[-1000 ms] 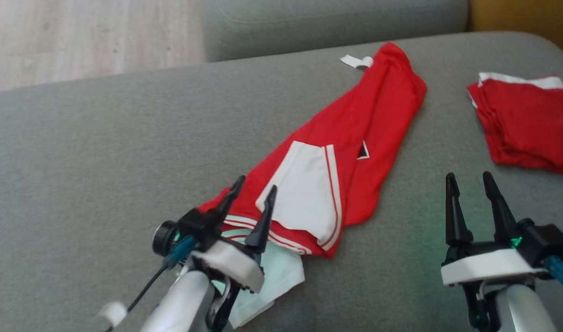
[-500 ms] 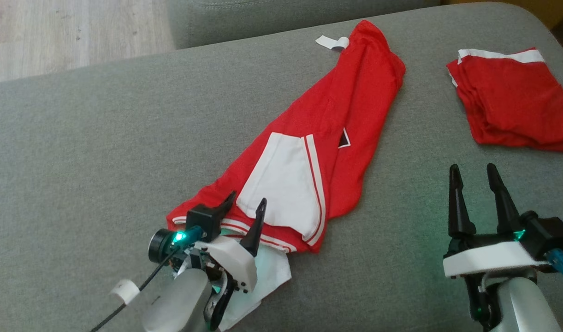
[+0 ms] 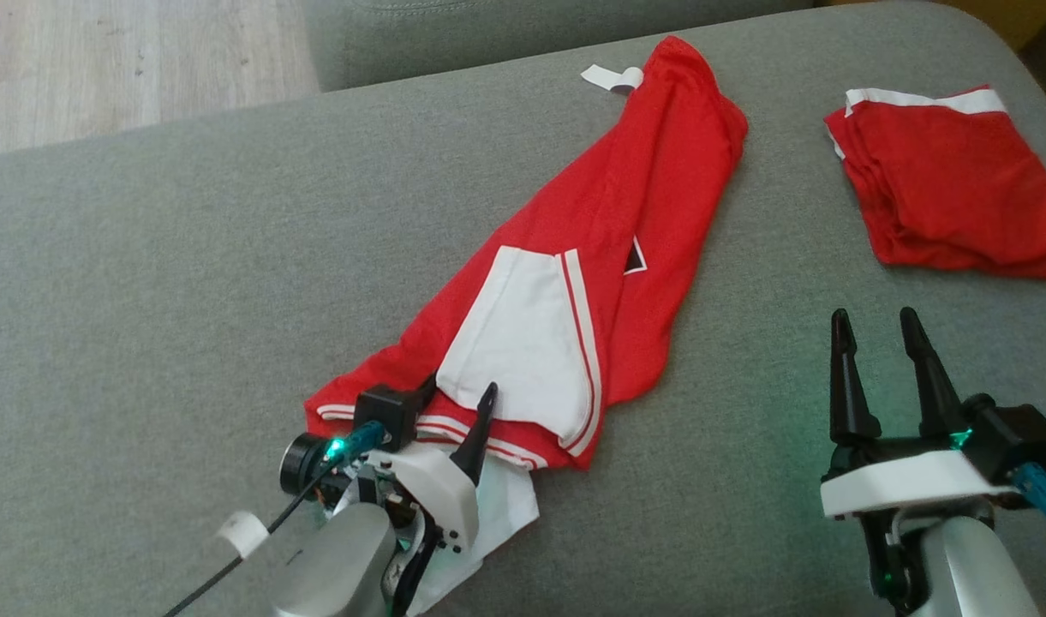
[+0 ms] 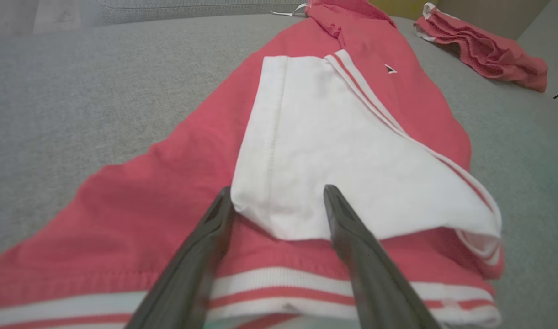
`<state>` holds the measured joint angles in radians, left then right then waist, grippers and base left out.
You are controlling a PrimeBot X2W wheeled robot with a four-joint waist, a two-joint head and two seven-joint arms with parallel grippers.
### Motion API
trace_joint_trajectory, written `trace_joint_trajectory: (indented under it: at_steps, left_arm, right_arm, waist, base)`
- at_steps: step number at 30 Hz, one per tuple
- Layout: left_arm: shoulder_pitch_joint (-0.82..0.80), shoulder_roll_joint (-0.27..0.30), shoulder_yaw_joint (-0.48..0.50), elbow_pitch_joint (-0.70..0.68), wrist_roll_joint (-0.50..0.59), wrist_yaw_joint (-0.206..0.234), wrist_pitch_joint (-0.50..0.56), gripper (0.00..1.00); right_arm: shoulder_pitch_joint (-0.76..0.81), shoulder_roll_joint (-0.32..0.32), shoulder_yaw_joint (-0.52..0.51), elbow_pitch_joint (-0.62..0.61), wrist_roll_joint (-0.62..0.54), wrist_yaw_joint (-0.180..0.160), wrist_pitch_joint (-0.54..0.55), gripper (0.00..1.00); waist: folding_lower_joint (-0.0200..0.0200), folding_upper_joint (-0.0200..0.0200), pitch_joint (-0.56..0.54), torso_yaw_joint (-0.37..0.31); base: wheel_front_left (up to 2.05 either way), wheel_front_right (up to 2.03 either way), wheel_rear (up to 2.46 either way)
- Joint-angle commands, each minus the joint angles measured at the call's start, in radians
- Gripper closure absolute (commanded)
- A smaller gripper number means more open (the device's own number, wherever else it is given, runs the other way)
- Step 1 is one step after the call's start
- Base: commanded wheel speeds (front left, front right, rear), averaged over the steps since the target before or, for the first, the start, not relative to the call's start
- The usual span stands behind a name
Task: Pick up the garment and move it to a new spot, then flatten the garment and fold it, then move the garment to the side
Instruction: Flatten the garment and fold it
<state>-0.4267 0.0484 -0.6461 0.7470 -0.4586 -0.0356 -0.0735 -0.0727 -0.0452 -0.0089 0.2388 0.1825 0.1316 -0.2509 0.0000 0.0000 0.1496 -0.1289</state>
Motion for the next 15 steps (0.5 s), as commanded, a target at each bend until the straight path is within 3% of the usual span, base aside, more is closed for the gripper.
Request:
trace_joint_trajectory:
  at_steps: [1,4,5,7,15]
  left_arm:
    - [-0.041,0.002,0.021,-0.023,-0.009,-0.004,-0.015,0.00]
    - [-0.045,0.002,0.011,-0.024,-0.021,-0.010,-0.024,0.00]
    - [-0.047,0.002,0.007,-0.024,-0.025,-0.012,-0.025,0.47]
    - [-0.050,0.002,0.002,-0.023,-0.029,-0.015,-0.030,0.98]
    - [-0.060,0.007,0.011,-0.052,-0.040,-0.014,-0.099,1.00]
  right_arm:
    - [-0.040,-0.005,0.025,-0.027,0.008,-0.001,-0.011,0.00]
    - [-0.040,-0.005,0.025,-0.023,0.007,-0.001,-0.011,0.00]
    - [-0.041,-0.005,0.025,-0.022,0.007,-0.001,-0.011,0.00]
    - [-0.042,-0.005,0.024,-0.020,0.007,-0.001,-0.011,0.00]
    - [-0.036,-0.005,0.012,-0.011,0.002,-0.001,-0.011,0.00]
  waist:
    - [0.0000,0.0000,0.000,0.000]
    - [0.0000,0.0000,-0.002,-0.003]
    - [0.0000,0.0000,-0.002,-0.003]
    - [0.0000,0.0000,-0.002,-0.005]
    - [0.0000,0.0000,-0.022,0.003]
  base:
    - [0.00,0.00,0.00]
    - [0.00,0.00,0.00]
    - [0.00,0.00,0.00]
    - [0.00,0.00,0.00]
    - [0.00,0.00,0.00]
